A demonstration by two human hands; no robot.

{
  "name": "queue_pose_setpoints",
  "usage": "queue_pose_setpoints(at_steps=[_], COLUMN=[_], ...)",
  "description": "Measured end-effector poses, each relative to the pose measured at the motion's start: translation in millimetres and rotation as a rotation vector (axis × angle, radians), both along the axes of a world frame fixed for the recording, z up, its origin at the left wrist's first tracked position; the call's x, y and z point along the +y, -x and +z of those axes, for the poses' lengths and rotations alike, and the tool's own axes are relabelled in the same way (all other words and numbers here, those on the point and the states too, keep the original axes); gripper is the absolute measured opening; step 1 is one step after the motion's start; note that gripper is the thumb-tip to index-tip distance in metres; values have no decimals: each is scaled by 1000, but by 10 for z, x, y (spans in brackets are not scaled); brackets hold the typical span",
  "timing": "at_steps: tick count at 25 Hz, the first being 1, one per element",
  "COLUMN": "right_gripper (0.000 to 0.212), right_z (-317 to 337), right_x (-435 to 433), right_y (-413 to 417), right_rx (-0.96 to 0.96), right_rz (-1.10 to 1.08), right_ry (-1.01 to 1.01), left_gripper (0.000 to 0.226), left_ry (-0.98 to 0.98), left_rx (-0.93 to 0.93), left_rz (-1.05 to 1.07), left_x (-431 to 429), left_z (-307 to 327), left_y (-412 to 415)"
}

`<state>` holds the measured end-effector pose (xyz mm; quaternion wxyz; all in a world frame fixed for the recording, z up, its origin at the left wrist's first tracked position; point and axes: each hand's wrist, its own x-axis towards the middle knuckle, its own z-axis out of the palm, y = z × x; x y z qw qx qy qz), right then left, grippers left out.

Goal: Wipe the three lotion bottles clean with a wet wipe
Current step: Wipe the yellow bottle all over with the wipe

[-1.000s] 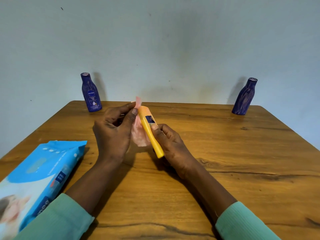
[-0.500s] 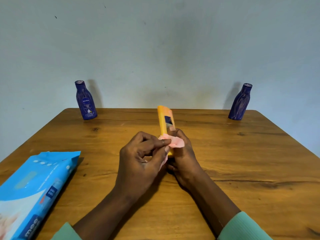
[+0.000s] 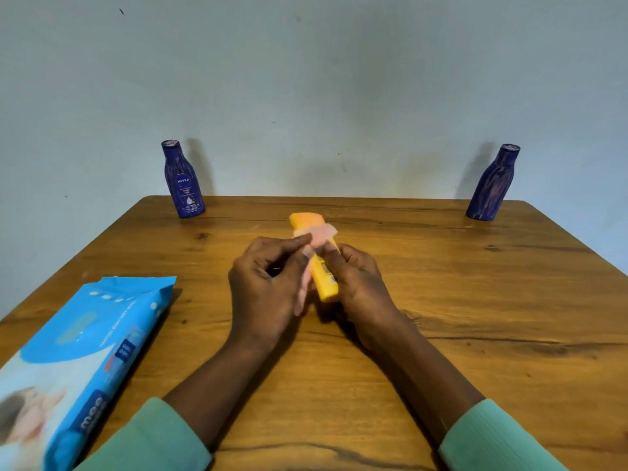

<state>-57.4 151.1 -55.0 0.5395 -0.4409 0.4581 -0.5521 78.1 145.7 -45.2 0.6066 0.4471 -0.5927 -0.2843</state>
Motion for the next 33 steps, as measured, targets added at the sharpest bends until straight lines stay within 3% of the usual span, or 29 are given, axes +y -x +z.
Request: queue_pose_setpoints(at_steps=[2,4,7,13,16,19,23,30,33], right_gripper=[27,27,36,18,17,17,24,22,25], right_z=[14,7,-33,8,32,63,68,0,-59], right_x=[5,-17,-69,10,1,-45,0,-58,-37], right_y=[4,15,12,82,62,-21,36,58,72], right_rx=[-145,-408,-672,-614,-645,-819,-715,-741,-689], right_rz=[-100,-147,-127,-112,-221,-206,-246,-274,-245], right_ry=[-38,-117,-194,-156,-219,-243,-258,-238,-228], left_gripper=[19,19,20,21,18,16,14,7,8], left_ry=[29,51,108,147,114,156,38,1,-53], left_rx=[-48,-94,-102,-39,-23,-88,129,74,216], left_rz=[-115,-211,-202,-3,-51,-120,-44,-184,-118], left_x=[200,362,407,121,266,387,121,361,224], left_z=[-65,-126,-122,-41,-96,-90,-43,-144,-143], left_y=[138,242,308,166,300,410,272,427,341])
